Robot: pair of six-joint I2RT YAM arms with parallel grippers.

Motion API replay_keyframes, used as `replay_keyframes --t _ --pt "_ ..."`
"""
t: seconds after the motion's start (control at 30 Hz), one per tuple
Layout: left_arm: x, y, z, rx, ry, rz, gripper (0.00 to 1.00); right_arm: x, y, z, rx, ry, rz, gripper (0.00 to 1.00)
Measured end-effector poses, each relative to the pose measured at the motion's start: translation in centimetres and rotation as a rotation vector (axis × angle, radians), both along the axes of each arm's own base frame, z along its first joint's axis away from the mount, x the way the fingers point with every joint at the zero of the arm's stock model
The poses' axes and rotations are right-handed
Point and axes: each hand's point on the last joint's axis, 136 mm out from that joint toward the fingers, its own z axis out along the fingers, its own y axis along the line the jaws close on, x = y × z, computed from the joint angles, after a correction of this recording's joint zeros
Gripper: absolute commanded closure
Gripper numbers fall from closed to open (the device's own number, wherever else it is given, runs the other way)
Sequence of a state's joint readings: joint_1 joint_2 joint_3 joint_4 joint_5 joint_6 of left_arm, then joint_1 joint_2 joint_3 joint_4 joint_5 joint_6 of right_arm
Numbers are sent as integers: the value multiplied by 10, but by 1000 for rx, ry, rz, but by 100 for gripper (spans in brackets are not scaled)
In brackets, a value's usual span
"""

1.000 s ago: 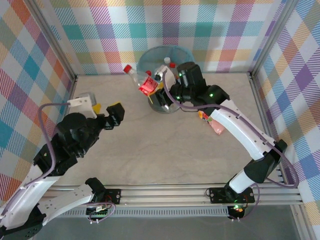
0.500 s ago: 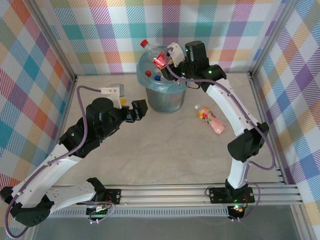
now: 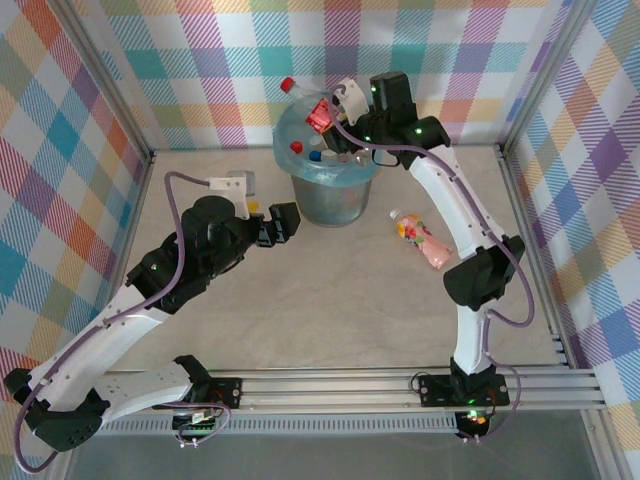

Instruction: Put the plastic bottles in the bin

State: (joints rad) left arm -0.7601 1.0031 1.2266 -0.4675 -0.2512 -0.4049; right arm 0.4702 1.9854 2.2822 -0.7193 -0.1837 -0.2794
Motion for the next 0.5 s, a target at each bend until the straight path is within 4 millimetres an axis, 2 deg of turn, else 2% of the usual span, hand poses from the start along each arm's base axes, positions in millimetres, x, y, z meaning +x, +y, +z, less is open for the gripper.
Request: replay_keyframes --t 0.5 --pt "-1 7 -11 19 12 22 7 10 7 -6 -19 4 39 47"
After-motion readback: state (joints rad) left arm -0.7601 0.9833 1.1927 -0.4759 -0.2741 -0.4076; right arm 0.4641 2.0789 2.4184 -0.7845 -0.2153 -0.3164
